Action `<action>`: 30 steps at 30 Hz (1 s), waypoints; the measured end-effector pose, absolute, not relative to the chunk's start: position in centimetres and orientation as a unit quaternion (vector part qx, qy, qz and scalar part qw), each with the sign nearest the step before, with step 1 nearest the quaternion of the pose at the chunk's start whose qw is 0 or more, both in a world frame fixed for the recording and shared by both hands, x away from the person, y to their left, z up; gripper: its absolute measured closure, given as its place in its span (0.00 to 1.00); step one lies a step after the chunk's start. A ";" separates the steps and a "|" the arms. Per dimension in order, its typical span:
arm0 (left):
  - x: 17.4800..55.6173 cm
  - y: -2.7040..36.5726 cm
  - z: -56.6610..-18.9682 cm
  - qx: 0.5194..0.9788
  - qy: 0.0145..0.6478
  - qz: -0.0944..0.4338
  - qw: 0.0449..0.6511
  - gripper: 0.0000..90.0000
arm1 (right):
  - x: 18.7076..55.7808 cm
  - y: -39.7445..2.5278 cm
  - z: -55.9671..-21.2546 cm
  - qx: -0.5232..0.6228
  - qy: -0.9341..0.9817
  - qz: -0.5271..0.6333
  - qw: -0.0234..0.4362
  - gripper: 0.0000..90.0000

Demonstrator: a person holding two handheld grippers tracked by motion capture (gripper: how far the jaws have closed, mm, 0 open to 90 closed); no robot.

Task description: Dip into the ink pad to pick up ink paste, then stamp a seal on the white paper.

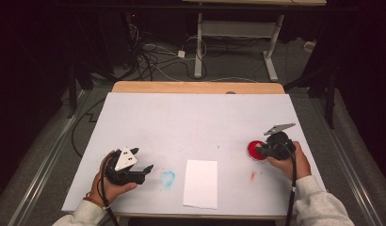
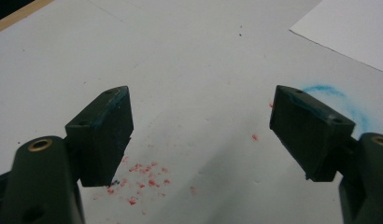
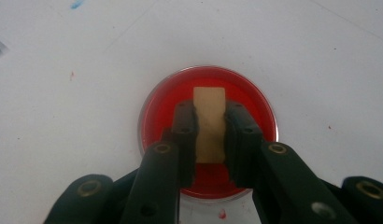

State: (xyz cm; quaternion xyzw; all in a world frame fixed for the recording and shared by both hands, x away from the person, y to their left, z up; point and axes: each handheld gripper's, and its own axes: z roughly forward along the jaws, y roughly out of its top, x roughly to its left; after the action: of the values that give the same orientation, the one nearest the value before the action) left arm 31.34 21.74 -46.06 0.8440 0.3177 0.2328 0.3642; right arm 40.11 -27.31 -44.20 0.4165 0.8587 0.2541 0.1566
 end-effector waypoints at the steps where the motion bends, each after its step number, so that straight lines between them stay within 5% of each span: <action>1: 31.3 21.7 -46.1 0.844 0.318 0.233 0.365 0.23 | 40.1 -27.3 -44.2 0.417 0.858 0.255 0.157 0.85; 30: 31.4 21.5 -45.9 0.844 0.318 0.234 0.363 0.23 | 38.3 -26.9 -40.9 0.391 0.843 0.313 0.198 0.84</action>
State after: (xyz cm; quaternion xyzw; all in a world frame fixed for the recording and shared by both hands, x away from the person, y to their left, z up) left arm 31.37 21.51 -45.94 0.8442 0.3176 0.2344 0.3625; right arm 38.30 -26.87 -40.93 0.3909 0.8428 0.3126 0.1980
